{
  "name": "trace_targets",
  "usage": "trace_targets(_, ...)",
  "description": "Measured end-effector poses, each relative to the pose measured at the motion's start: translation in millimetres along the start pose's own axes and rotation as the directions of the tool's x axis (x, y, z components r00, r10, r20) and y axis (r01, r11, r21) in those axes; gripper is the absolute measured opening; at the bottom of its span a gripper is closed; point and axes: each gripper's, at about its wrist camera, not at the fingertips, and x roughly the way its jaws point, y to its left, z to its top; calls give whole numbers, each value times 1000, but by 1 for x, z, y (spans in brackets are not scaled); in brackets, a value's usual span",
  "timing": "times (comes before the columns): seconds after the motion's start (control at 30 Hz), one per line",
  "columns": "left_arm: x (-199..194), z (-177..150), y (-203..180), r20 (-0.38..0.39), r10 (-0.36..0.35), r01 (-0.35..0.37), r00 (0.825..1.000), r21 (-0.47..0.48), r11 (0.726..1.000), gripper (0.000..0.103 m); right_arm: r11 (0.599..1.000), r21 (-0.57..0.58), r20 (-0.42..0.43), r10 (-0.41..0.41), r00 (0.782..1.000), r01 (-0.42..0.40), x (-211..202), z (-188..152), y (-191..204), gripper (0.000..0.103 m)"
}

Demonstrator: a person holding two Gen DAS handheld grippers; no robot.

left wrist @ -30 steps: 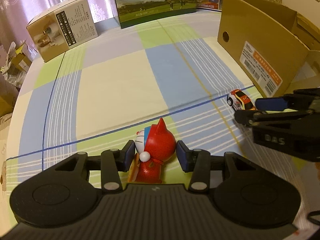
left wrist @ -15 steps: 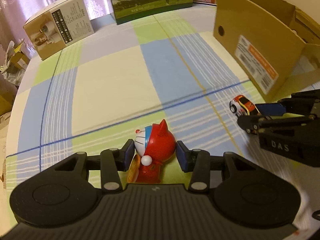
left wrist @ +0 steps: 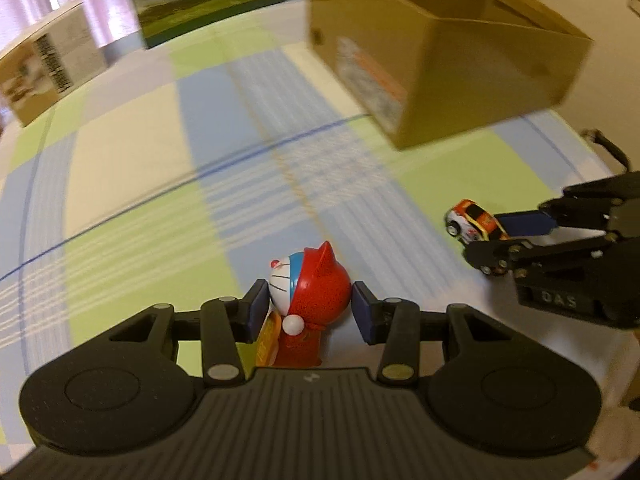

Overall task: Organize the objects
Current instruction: 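Carry the Doraemon figure with the left tool into the box while the right tool carries the car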

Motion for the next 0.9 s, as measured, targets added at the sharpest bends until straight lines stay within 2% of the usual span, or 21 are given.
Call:
trace_targets(0.1,1,-1,-15,-5,-22,22,1000,18,1000,40,1000,21,0,-16,1000,16,-10,-11,-11,27)
trace_targets(0.2,5,-1,-21,-5,-11,11,1000,22,1000,40,999,37,10,-16,1000,16,-15,-17,-17,27)
trace_targets(0.57,12,3,-29,-48,31,-31,998,-8,999,40,1000,-8,25,5,1000,-5,-13,-17,-19,27)
trace_targets(0.9,5,11,-37,-31,47,-47,998,-23,999,40,999,8,25,32,999,-33,-23,-14,-35,27)
